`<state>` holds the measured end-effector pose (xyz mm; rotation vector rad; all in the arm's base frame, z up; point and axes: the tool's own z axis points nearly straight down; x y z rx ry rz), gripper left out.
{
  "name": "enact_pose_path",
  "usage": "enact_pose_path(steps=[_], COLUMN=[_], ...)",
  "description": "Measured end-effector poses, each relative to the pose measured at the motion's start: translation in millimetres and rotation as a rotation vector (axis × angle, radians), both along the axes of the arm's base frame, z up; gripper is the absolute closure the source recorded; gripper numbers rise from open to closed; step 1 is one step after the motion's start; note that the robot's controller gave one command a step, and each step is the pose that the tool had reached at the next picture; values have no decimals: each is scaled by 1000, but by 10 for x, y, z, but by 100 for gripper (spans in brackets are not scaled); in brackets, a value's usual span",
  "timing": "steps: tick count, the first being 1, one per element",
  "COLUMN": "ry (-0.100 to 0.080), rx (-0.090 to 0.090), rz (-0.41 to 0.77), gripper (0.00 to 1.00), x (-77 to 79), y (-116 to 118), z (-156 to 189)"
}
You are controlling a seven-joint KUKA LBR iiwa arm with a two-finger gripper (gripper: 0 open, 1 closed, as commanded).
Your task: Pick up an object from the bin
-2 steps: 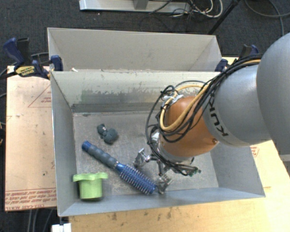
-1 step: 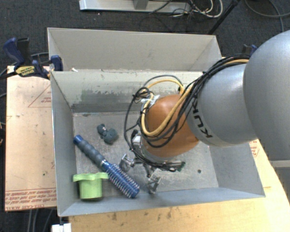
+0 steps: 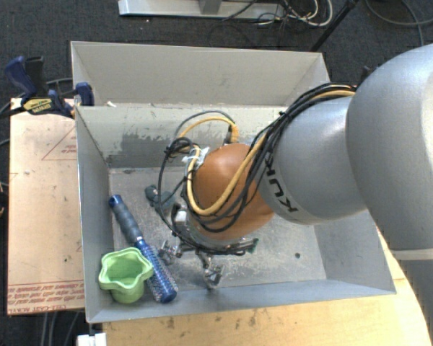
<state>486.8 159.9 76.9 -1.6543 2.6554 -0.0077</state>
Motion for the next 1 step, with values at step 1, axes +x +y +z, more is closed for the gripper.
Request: enact_pose_path(steps=[1], ry=[3], rx=[0], rz=[-75], gripper=[0], x=[482], y=[-401], z=[508])
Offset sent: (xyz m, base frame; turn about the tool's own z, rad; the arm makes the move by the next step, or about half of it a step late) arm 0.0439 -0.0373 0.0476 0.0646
